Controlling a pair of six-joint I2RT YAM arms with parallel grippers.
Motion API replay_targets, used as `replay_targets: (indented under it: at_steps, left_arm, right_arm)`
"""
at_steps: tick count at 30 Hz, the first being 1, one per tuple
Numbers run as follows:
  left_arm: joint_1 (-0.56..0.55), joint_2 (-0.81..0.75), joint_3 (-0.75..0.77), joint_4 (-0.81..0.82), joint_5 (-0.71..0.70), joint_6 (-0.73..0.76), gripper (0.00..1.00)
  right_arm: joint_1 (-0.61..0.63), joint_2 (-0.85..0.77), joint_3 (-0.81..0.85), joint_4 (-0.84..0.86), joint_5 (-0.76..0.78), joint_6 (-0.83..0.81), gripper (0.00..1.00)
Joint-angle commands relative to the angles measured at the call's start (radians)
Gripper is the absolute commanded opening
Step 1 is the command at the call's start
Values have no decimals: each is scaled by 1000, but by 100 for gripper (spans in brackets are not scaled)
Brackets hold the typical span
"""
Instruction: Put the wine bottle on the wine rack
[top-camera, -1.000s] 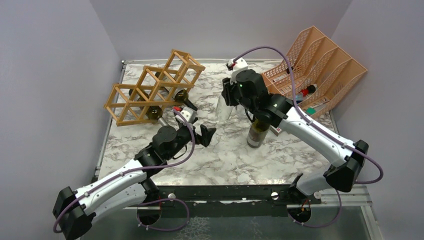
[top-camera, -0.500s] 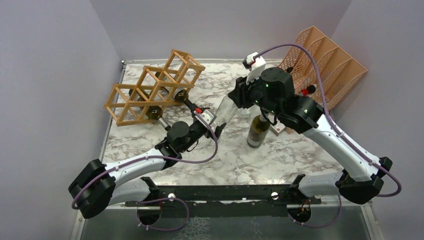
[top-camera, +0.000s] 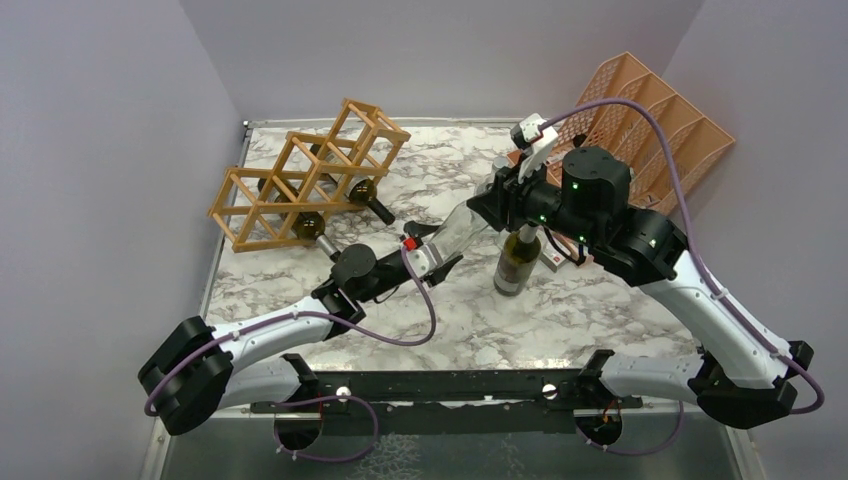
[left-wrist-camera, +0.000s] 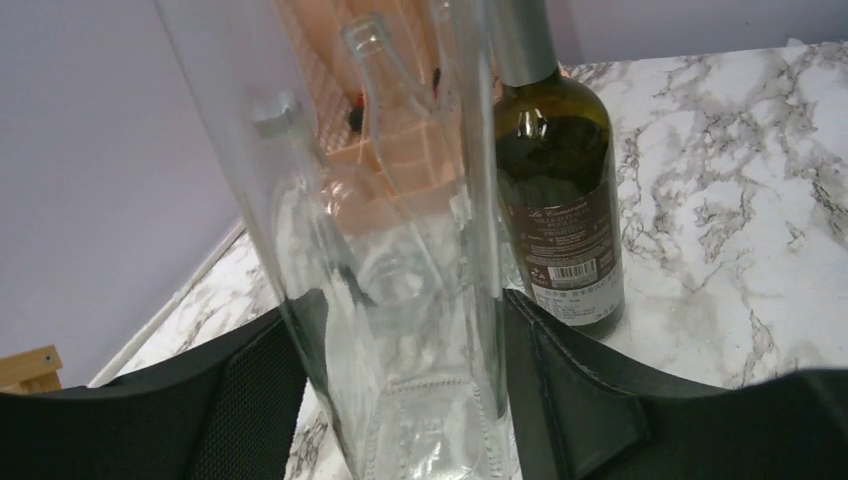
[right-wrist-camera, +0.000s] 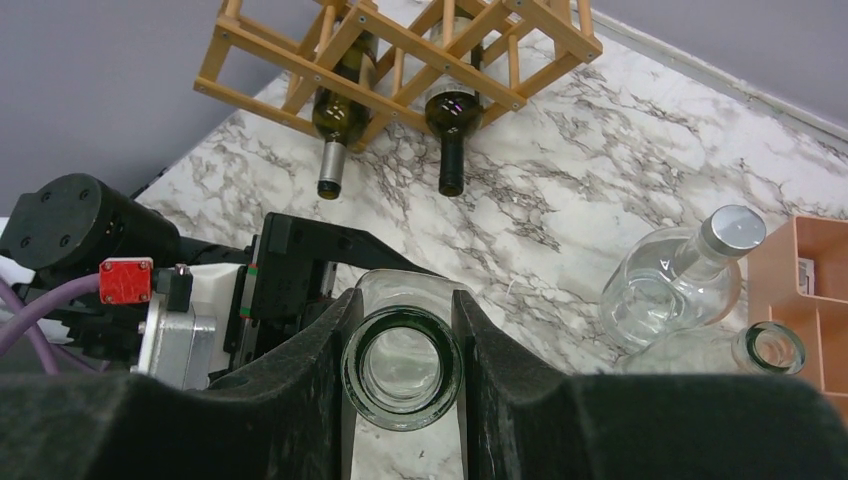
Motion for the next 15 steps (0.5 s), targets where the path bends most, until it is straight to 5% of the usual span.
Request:
replay_targets:
  at_steps: [1,5,7,8,10,15]
  left_arm:
    - [-5,-25,26,44,81,9,66]
    - [-4,-41,46,43,87,23,60]
    - [-4,-52,54,43,85,45,48]
    - [-4,-56,57,42,81,57,39]
    - [-4,-64,63,41,63,87,2]
    - [-4,-84,88,39,32,203,0]
  right_arm:
    - [0,-32,-11,68,-78,8,6]
    - [0,-36,-10,46,-107,7,10]
    - [-1,-34,2,25,-126,7,14]
    - [0,-33,9,14,-133,7,17]
    - [0,-31,24,-11,-141,8,26]
    - [0,-34,51,-91,-157,-10,64]
